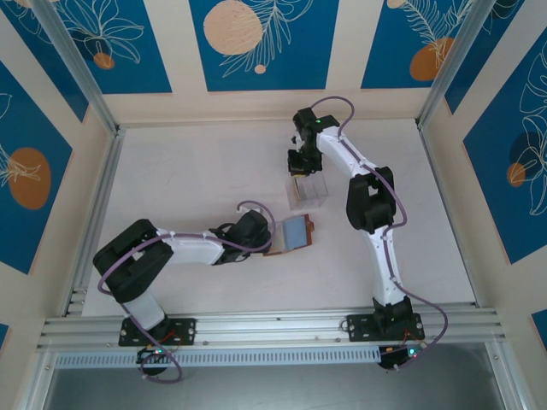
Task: Put the credit cards into the card holder
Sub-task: Adjust the credit card in the storage box.
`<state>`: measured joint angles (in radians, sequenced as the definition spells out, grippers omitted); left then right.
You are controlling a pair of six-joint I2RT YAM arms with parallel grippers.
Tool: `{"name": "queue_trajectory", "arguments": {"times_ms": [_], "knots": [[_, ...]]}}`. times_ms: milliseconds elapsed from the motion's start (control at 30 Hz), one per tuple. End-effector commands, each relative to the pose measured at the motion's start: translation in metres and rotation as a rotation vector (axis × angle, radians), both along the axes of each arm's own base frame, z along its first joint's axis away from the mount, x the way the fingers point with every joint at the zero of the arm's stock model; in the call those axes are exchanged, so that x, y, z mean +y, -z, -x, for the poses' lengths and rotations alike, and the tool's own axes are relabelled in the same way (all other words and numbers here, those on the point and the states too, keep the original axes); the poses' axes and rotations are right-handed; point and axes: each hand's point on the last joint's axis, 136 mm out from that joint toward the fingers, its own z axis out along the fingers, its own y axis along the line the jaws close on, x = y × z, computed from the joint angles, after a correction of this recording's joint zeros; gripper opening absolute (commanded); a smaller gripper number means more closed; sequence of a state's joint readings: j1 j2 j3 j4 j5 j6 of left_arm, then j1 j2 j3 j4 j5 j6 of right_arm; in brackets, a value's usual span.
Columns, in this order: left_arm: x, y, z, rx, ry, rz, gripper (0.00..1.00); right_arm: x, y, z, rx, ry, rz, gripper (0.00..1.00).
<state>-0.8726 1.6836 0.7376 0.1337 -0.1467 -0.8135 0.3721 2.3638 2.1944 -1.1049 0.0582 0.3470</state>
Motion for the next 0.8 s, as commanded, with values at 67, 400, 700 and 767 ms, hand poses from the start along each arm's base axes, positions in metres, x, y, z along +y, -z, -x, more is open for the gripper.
{"name": "queue_trajectory", "arguments": {"times_ms": [67, 400, 700, 767], "knots": [[0.026, 0.052, 0.037, 0.180, 0.030, -0.136, 0.22, -0.012, -0.019, 0.007, -0.024, 0.003, 0.019, 0.00], [0.027, 0.053, 0.038, 0.183, 0.029, -0.140, 0.22, -0.013, -0.013, 0.014, -0.015, 0.004, 0.030, 0.00], [0.026, 0.053, 0.038, 0.186, 0.031, -0.137, 0.22, -0.023, -0.043, 0.017, -0.091, 0.031, 0.029, 0.00], [0.026, 0.053, 0.038, 0.184, 0.032, -0.138, 0.22, -0.025, -0.050, 0.017, -0.105, 0.037, 0.025, 0.00]]}}
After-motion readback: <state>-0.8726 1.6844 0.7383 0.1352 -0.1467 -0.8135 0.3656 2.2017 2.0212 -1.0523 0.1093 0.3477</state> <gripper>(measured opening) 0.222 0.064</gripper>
